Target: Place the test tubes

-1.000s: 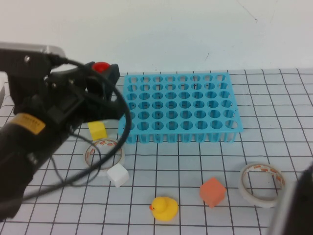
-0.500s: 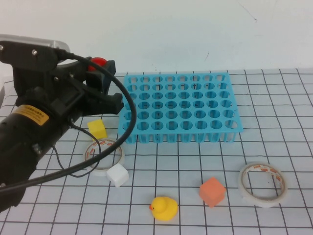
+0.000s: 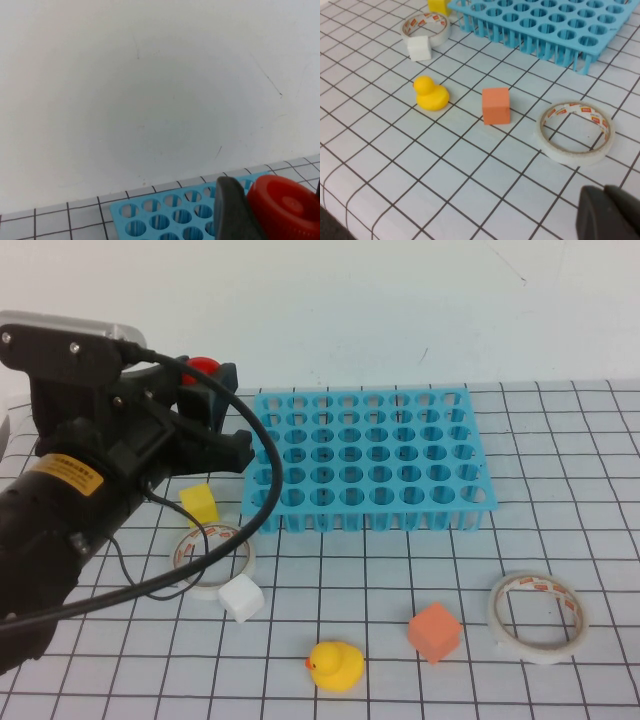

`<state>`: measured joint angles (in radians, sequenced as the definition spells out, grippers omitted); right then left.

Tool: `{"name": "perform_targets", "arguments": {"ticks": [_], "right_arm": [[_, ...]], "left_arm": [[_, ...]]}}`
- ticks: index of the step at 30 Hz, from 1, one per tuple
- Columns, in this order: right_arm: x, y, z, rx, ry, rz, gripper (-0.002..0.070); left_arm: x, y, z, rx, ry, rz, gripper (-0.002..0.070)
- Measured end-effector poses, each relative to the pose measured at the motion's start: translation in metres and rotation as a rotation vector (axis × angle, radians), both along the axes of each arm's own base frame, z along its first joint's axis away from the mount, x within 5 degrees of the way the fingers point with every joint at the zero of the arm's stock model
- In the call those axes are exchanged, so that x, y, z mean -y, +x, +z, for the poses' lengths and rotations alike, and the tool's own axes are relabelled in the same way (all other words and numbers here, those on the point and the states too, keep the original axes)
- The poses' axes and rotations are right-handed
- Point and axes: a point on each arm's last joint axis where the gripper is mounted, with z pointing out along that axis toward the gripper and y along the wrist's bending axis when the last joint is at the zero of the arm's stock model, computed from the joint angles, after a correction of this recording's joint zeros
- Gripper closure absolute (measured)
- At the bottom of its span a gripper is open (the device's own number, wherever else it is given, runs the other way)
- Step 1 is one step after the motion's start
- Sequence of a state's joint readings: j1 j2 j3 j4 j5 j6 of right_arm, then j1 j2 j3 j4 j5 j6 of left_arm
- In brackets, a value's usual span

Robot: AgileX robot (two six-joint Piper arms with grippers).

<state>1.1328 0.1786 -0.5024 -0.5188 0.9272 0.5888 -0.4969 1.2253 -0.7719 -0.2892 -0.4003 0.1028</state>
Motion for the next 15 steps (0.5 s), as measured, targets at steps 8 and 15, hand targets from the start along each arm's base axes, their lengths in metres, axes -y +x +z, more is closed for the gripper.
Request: {"name": "perform_targets", "arguments": {"ticks": [8,15], "right_arm": [[-0.0001,0.0,-0.0003,0.0,-0.001,0.0,0.0675],[-0.0001,0.0,-0.0003,0.0,-0.001,0.0,0.0676]], "left_arm": [[-0.0002,0.0005,0.001,0.014,-0.006,0.005,0.0396],[0.0018,0.0053,-0.0039,0.037,0.059,0.01,0.0396]]}}
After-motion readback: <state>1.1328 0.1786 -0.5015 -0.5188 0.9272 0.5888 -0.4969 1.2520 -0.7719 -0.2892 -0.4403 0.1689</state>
